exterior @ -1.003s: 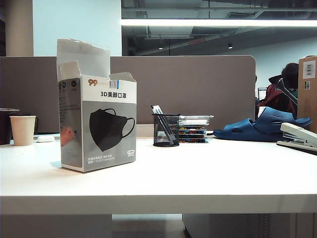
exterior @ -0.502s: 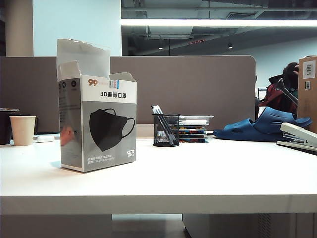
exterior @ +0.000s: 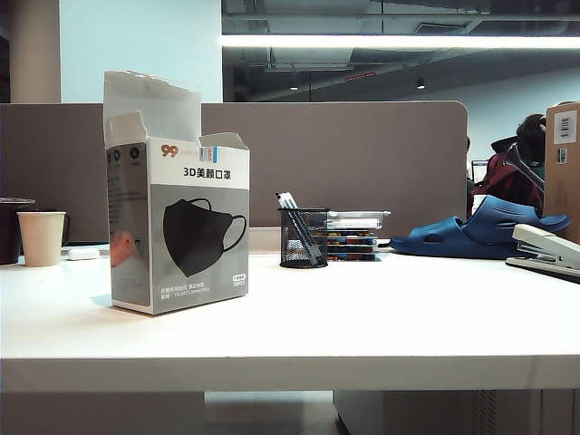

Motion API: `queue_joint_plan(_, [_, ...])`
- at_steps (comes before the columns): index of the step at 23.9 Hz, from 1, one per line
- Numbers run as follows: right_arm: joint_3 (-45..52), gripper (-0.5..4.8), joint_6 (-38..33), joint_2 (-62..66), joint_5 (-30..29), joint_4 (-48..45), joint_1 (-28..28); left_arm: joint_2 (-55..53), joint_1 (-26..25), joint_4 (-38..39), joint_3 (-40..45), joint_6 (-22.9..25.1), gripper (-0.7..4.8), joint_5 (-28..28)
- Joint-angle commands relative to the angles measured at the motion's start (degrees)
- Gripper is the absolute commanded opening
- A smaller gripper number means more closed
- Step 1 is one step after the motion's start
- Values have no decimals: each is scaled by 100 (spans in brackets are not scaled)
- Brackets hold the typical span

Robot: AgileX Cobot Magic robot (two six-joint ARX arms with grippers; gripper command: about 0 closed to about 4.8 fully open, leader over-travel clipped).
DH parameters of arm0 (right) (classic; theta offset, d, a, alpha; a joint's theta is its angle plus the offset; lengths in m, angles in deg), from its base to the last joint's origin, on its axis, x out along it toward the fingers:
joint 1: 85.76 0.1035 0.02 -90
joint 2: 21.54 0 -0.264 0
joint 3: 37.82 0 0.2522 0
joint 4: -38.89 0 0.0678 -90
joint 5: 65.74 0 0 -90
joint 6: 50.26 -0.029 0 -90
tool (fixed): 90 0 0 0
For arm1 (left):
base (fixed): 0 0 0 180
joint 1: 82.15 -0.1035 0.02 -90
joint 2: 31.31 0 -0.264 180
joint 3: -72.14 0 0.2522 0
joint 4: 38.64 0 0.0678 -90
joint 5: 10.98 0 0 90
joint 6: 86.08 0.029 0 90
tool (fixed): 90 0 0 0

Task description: Put the mask into the mask box.

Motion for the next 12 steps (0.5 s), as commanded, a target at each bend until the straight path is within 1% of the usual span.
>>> queue_joint_plan(1, [28,-5,17,-39,2,-92,-4,0,-4,-66,-20,-15,-6,-4])
queue_joint_plan(12, [28,-5,17,-39,-4,-92,-4,0,-4,-66,-20,-15,-6,-2])
